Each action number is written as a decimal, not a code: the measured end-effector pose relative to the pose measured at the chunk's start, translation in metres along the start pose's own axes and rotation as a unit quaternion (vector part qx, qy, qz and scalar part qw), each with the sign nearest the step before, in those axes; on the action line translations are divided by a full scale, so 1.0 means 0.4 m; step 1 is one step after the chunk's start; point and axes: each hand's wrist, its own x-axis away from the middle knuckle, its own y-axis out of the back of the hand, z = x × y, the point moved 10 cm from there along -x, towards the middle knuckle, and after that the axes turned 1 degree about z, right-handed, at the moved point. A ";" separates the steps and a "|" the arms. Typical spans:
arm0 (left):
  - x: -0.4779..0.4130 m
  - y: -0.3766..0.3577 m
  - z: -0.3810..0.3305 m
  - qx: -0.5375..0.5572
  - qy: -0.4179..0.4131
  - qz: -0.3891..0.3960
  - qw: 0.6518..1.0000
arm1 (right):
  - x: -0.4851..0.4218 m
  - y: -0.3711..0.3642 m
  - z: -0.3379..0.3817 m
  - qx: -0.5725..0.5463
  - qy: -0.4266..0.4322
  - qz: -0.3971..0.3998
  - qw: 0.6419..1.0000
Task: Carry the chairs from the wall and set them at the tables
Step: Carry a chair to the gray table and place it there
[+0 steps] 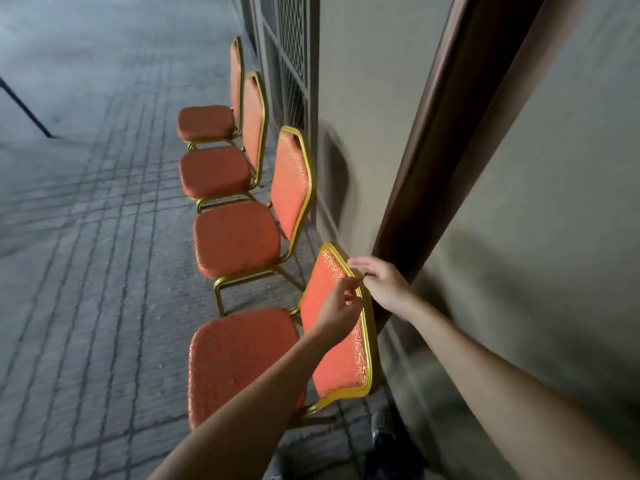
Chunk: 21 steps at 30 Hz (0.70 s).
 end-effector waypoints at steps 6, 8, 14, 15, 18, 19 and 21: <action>-0.063 -0.101 0.059 -0.012 0.103 -0.114 0.988 | -0.128 -0.029 -0.090 0.184 0.019 0.169 0.968; -0.081 -0.113 0.078 -0.036 0.126 -0.143 0.981 | -0.155 -0.042 -0.116 0.225 0.035 0.208 0.951; -0.111 -0.146 0.133 -0.025 0.227 -0.166 0.959 | -0.192 -0.048 -0.140 0.301 0.071 0.245 0.919; -0.120 -0.155 0.158 -0.003 0.244 -0.157 0.957 | -0.202 -0.044 -0.148 0.305 0.072 0.243 0.918; -0.147 -0.162 0.221 0.030 0.276 -0.154 0.948 | -0.214 -0.045 -0.155 0.337 0.094 0.257 0.901; -0.156 -0.161 0.227 0.031 0.276 -0.155 0.948 | -0.215 -0.051 -0.154 0.353 0.107 0.267 0.890; -0.164 -0.152 0.217 0.039 0.261 -0.165 0.950 | -0.210 -0.070 -0.139 0.395 0.159 0.284 0.859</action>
